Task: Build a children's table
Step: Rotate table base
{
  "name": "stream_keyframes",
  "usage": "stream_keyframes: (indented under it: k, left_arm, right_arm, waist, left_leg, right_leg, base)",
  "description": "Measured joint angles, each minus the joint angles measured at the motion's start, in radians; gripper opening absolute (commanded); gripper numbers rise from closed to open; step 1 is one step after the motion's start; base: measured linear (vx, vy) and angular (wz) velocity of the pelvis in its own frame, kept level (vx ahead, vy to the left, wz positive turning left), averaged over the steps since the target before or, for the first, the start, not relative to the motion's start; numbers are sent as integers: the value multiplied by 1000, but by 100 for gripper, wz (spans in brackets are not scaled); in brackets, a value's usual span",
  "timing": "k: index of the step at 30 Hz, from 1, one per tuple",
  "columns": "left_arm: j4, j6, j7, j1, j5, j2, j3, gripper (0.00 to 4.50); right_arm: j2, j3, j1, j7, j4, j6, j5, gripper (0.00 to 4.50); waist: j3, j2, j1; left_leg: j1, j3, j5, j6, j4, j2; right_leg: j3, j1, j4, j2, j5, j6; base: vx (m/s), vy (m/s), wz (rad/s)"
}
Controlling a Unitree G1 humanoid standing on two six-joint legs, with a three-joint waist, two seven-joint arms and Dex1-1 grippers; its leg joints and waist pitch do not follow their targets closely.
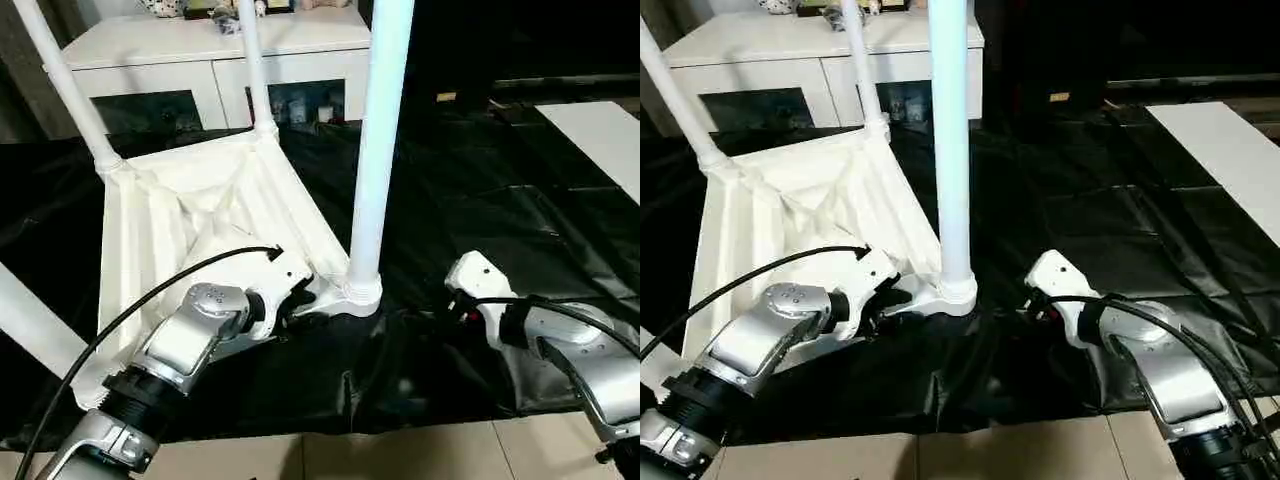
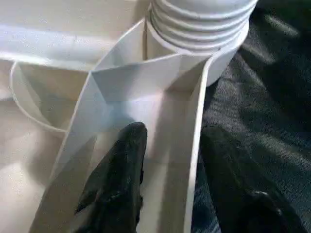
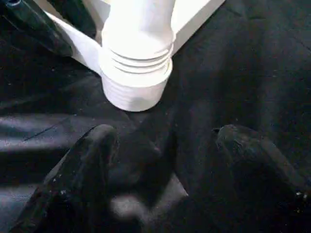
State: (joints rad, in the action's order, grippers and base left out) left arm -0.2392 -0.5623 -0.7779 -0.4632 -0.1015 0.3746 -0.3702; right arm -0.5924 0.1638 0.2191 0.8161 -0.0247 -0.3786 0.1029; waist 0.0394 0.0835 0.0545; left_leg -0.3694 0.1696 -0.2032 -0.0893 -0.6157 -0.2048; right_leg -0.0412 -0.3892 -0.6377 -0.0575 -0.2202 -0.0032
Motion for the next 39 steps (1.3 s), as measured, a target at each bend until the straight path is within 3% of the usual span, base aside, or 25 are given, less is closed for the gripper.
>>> stream_keyframes:
  k: [1,10,22,26,31,34,39]
  left_arm:
    - [5,-9,-5,2,0,7,0,178]
    - [108,-86,-38,48,-9,57,3,117]
    - [77,-20,-42,49,-8,23,15,12]
    - [77,-10,-50,49,-6,18,7,2]
    - [80,1,-50,53,-1,16,7,0]
    - [80,4,-53,54,1,17,7,0]
    - [80,20,-61,55,13,19,5,0]
  right_arm:
    - [0,0,5,0,1,0,0,368]
    - [1,0,14,3,33,19,0,368]
    - [47,-2,51,24,46,41,37,368]
    - [87,-9,64,36,86,47,76,368]
    - [149,-50,117,48,154,58,139,412]
    - [150,-39,129,68,167,64,138,438]
    - [157,-14,148,55,243,101,95,446]
  waist:
    - [0,0,-2]
    - [0,0,-4]
    - [0,-1,4]
    - [0,-1,-7]
    - [-1,0,-12]
    - [-1,0,-13]
    - [0,-1,-11]
  left_leg:
    - [0,0,0,0,0,0]
    - [0,0,0,0,4,0]
    - [-1,1,1,3,4,1]
    - [-2,2,0,5,4,1]
    - [-2,2,0,5,5,1]
    - [-2,2,0,6,5,1]
    - [-2,2,0,6,5,1]
  right_leg:
    - [0,0,0,0,0,0]
    - [0,0,4,0,0,0]
    - [0,0,7,0,0,0]
    - [1,0,8,0,0,0]
    - [0,0,8,0,0,0]
    - [1,0,8,0,0,0]
    - [0,0,8,0,0,0]
  base:
    - [0,0,0]
    - [0,0,0]
    - [0,0,0]
    - [0,0,0]
    - [0,0,0]
    - [0,0,0]
    - [0,0,0]
